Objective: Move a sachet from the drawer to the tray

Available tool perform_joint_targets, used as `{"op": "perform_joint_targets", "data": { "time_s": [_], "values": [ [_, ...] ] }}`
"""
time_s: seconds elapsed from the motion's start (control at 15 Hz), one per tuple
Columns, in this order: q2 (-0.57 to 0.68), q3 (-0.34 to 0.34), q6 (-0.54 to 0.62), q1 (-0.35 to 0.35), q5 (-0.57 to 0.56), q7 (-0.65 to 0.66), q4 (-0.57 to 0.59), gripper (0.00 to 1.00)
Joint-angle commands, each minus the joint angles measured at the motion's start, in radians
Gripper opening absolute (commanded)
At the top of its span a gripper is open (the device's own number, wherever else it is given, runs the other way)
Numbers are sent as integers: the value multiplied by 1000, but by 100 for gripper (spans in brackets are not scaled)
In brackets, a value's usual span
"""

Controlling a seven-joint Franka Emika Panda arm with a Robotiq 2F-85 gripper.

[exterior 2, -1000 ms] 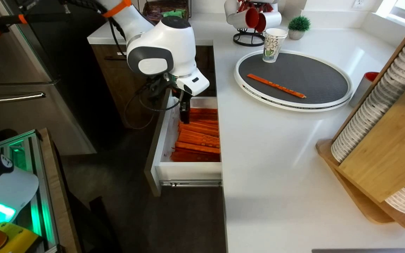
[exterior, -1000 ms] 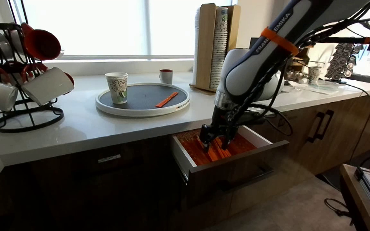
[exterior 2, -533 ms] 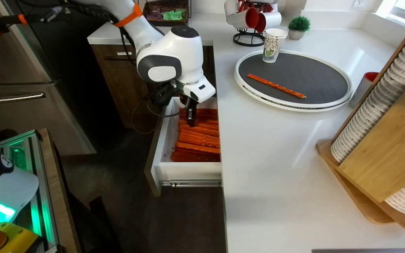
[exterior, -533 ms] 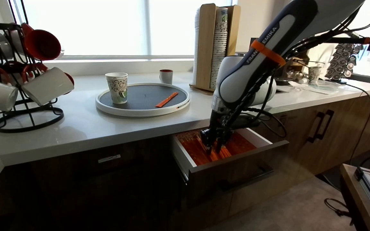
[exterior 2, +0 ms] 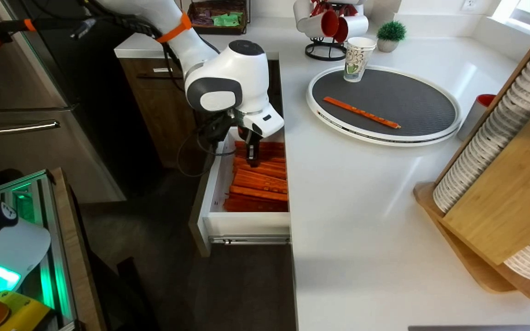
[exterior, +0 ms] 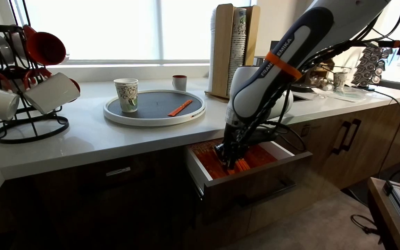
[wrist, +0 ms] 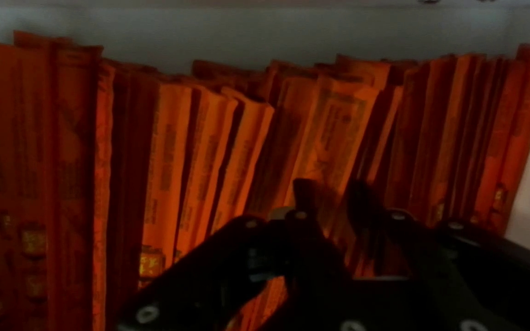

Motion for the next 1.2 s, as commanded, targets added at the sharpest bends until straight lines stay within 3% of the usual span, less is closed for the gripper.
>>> {"op": "perform_joint_targets", "data": {
  "time_s": [0.0,0.2,0.4,0.53,0.6,1.13],
  "values": [
    [31,-25,2,25,-41,54,20,31],
    [34,-39,-5,37,-62,80,20,35],
    [38,-54,-10,49,-83,104,18,31],
    [41,-62,-11,55,-93,115,19,6],
    [41,-66,-11,57,-99,121,19,0],
    [-61,-95,-77,95,-127,178,-16,0]
  ]
}}
